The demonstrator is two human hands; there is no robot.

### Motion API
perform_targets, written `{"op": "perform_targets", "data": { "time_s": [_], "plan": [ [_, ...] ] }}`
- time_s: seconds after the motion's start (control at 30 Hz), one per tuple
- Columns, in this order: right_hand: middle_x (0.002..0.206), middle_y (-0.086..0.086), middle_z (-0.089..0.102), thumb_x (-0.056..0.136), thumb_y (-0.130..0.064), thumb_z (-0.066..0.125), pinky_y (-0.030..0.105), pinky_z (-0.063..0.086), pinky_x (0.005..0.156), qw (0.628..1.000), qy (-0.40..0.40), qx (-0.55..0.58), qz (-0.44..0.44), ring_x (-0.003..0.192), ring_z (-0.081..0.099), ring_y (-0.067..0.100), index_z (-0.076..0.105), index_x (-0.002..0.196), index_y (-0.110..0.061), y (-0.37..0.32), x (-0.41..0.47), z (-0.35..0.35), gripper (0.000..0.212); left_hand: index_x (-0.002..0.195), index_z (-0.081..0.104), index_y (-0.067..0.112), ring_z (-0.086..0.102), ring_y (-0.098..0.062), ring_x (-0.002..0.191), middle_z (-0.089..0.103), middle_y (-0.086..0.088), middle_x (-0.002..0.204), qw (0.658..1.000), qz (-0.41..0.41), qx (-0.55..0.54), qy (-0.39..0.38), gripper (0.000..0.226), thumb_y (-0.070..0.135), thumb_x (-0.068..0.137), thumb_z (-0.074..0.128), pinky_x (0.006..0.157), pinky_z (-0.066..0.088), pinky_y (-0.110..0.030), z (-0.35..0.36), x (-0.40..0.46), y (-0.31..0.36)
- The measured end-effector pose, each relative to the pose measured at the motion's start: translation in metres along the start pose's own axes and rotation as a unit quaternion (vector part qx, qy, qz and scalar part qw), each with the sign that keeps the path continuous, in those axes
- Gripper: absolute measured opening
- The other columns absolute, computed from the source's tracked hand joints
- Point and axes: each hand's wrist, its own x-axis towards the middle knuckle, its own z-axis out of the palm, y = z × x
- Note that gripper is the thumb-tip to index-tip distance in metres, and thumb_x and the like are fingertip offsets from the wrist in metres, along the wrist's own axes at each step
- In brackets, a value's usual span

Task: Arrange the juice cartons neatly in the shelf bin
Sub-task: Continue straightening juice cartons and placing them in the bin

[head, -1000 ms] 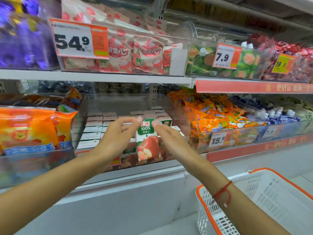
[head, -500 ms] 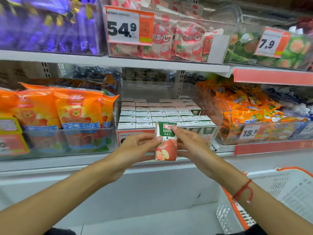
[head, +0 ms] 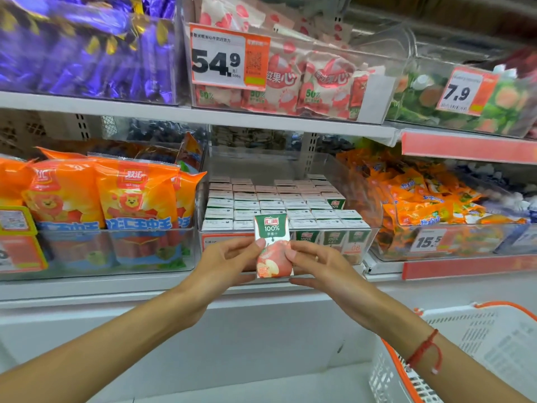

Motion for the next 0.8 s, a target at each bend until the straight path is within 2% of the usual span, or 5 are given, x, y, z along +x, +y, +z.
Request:
{"op": "perform_targets", "data": {
  "time_s": [0.13, 0.3, 0.43, 0.63, 0.8],
  "plan": [
    [0.087, -0.009, 0.071, 0.088, -0.032, 0.068, 0.016, 0.054, 0.073, 0.986, 0.077, -0.122, -0.079, 0.082, 0.067, 0.002, 0.066, 0.108, -0.03, 0.005, 0.001, 0.01, 0.02, 0.092, 0.072, 0.026, 0.073, -0.005, 0.078, 0.075, 0.017, 0.081, 0.995, 0.055, 0.005, 0.083, 0.013, 0.016, 0.084, 0.073, 0.06, 0.056, -0.016, 0.001, 0.003, 0.001],
    [0.084, -0.016, 0.068, 0.077, -0.034, 0.08, 0.02, 0.053, 0.069, 0.94, 0.162, -0.234, -0.186, 0.077, 0.065, 0.005, 0.064, 0.104, -0.031, 0.01, 0.0, 0.024, 0.031, 0.091, 0.07, 0.03, 0.069, 0.002, 0.087, 0.072, 0.023, 0.081, 0.993, 0.032, 0.026, 0.114, 0.027, 0.04, 0.069, 0.083, 0.079, 0.057, -0.023, 0.005, 0.006, 0.001],
    [0.085, -0.003, 0.07, 0.076, -0.034, 0.081, 0.021, 0.055, 0.069, 0.971, 0.123, -0.172, -0.112, 0.077, 0.067, 0.012, 0.066, 0.098, -0.024, 0.006, 0.002, 0.018, 0.028, 0.096, 0.068, 0.029, 0.07, -0.003, 0.091, 0.072, 0.013, 0.096, 0.995, -0.003, 0.063, 0.079, 0.028, 0.039, 0.073, 0.08, 0.08, 0.057, -0.022, 0.002, 0.006, 0.004],
    [0.084, 0.004, 0.075, 0.084, -0.041, 0.068, 0.018, 0.056, 0.071, 0.994, 0.085, -0.059, -0.023, 0.075, 0.07, 0.014, 0.07, 0.091, -0.011, -0.006, -0.001, 0.006, 0.031, 0.129, 0.06, 0.016, 0.07, -0.011, 0.1, 0.073, 0.001, 0.112, 0.994, -0.072, 0.076, -0.045, 0.069, 0.047, 0.069, 0.076, 0.086, 0.056, -0.022, -0.004, 0.008, 0.014],
    [0.094, 0.0, 0.074, 0.077, -0.039, 0.073, 0.033, 0.056, 0.091, 0.998, 0.032, -0.03, 0.035, 0.089, 0.07, 0.012, 0.065, 0.11, -0.014, -0.009, -0.002, 0.001, 0.042, 0.123, 0.063, 0.012, 0.071, -0.012, 0.098, 0.075, -0.001, 0.105, 0.996, -0.07, 0.025, -0.044, 0.055, 0.042, 0.077, 0.072, 0.084, 0.056, -0.02, -0.003, 0.009, 0.016]
  ]
}}
